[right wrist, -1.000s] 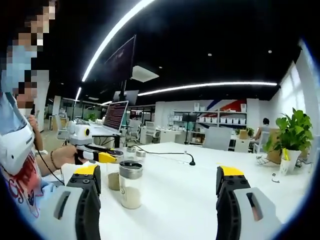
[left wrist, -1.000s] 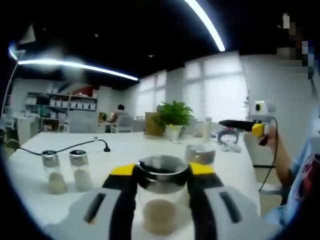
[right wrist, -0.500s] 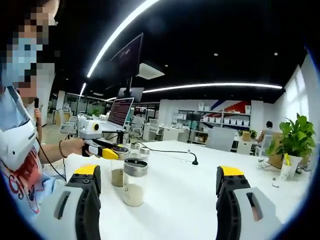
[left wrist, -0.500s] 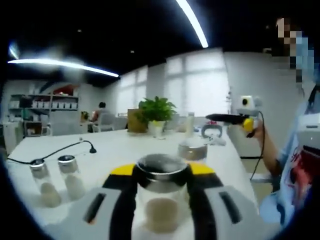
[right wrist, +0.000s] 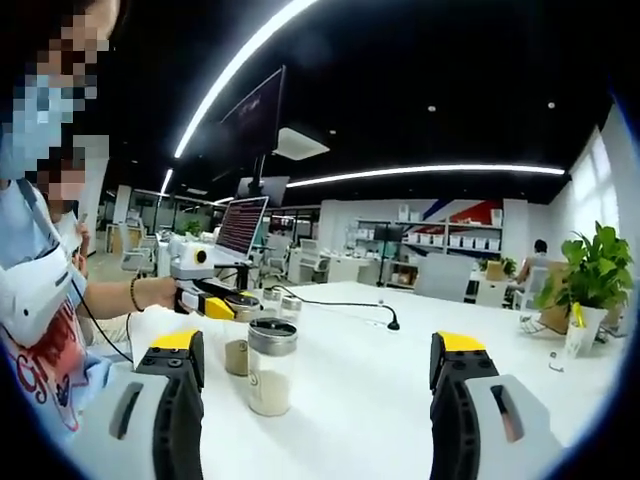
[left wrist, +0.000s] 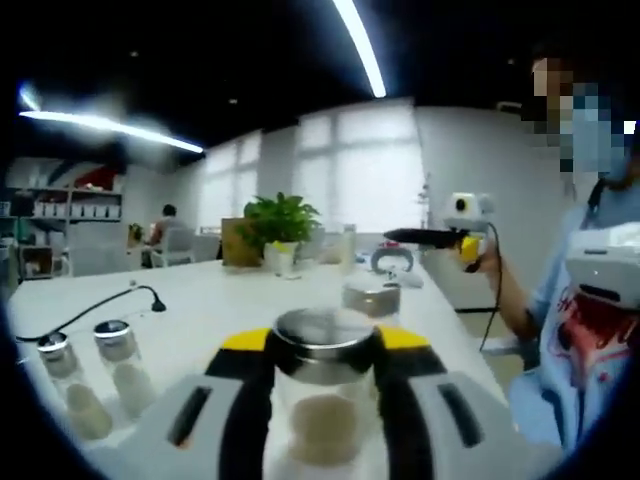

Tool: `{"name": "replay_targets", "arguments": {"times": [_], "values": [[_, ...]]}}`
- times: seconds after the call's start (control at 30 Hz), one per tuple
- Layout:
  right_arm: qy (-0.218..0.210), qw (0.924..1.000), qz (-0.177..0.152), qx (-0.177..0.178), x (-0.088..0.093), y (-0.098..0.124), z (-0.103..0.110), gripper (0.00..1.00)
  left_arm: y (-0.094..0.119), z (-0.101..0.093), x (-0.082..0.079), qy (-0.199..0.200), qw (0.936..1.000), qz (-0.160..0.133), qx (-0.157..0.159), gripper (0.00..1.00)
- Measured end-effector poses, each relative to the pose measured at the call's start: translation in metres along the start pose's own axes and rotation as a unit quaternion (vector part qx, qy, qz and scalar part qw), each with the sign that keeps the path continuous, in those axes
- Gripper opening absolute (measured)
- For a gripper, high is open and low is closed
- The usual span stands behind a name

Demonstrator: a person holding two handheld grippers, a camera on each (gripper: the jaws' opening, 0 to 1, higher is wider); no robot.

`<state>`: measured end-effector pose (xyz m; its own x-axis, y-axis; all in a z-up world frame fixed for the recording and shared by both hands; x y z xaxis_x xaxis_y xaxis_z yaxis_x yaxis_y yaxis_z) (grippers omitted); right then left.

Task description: Rotate the seasoning bottle until the label or dispensing opening points toward the visible target arrow and the bottle remains upright within the marked orientation range

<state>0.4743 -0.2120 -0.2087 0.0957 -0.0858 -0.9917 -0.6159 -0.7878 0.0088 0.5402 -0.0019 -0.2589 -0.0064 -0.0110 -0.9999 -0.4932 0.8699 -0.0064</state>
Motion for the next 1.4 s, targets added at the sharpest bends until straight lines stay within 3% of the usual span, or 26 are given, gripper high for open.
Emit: {"name": "replay_targets", "arguments": {"times": [0.5,1.0,1.23,1.4], "values": [[0.004,1.0000,0.007,0.000,0.001,0.001,0.000,0.97,-0.001,-0.002,0.001,-0.002,0.9979,-0.004,0.065,0.41],[0.006,1.0000,0.004,-0.002,-0.001,0.000,0.001,0.97,-0.001,-0.006,0.001,-0.001,0.9902,-0.004,0.139,0.40],[0.003,1.0000,-0.004,-0.003,-0.002,-0.002,0.001,0.97,0.002,-0.010,0.002,-0.001,0.9866,0.000,0.163,0.41],[0.006,1.0000,0.002,-0.004,0.000,-0.002,0.002,0.97,0.002,-0.010,0.002,-0.003,0.9867,0.008,0.162,0.41]]}}
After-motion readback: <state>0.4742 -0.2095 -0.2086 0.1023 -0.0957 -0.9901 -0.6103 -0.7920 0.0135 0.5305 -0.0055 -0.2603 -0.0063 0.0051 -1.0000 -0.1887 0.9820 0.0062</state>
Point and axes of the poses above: the point that each gripper's makers call its tool centre point, and the gripper's own axes: y roughly backward along the fingers, z roughly to its left, x roughly out of its underside, the point moved 2 cm from there along y, roughly backward along the fingers, and after that the axes turned 8 degrees about -x, right-handed, at the moved point
